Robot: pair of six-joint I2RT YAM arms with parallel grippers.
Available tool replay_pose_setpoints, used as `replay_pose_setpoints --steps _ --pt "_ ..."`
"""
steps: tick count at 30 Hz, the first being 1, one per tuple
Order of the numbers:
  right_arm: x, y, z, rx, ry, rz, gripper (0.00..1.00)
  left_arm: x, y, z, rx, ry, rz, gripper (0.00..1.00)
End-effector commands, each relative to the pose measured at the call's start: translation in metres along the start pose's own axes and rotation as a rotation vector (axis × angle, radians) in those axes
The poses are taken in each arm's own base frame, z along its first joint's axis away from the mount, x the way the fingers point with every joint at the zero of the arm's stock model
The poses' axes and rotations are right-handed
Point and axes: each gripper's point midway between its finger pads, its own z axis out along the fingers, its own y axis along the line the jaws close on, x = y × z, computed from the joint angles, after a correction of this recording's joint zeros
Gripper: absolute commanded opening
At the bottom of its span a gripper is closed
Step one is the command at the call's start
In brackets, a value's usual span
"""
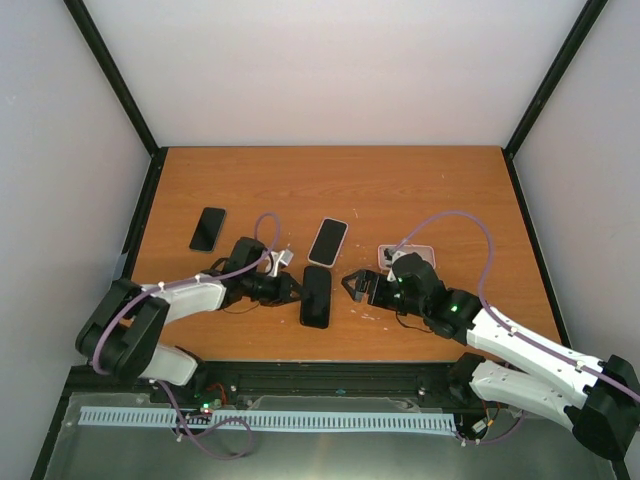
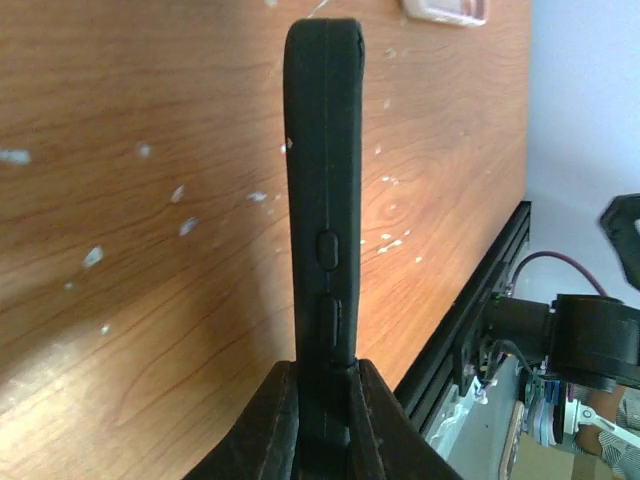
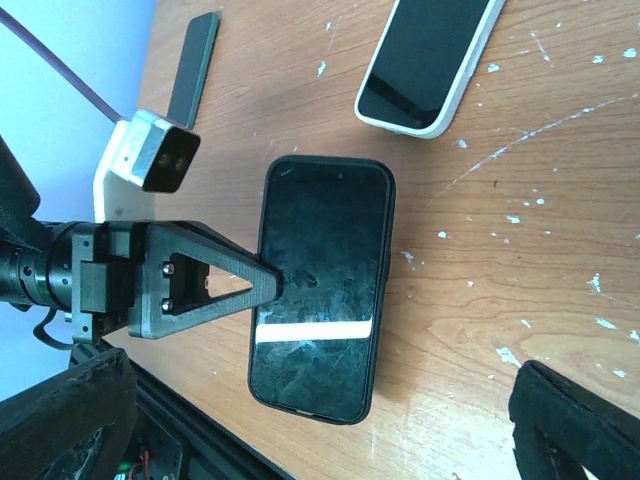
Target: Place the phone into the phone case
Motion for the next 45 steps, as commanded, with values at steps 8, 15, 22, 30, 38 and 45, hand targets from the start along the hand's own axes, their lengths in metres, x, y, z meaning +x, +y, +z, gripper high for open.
replay_pose_setpoints --steps 8,15,22,30,38,45 --pt "-0.009 -0.001 -0.007 0.029 -0.041 -0.026 1.0 -0.005 -0.001 0.011 0.033 0.043 0.01 0.0" --pt "-0.008 -0.005 -0.003 0.047 -0.031 -0.026 1.0 -0.001 0.018 0.014 -0.039 0.055 -0.026 0.17" --pt "0.0 -0.008 0.008 0.061 0.019 -0.04 1.0 -0.006 0.034 0.009 -0.161 0.023 -0.032 0.45" --pt "0.01 -0.015 0.023 0.077 0.072 -0.073 0.66 -0.025 0.019 0.0 -0.166 -0.043 -0.002 0.67" --pt "0.023 -0.007 0.06 0.015 0.163 -0.063 0.14 -0.052 0.008 -0.014 -0.173 -0.137 -0.004 0.97" --pt "0.02 0.005 0.103 -0.018 0.211 -0.092 0.03 -0.102 0.031 -0.078 -0.322 -0.339 -0.026 0.99"
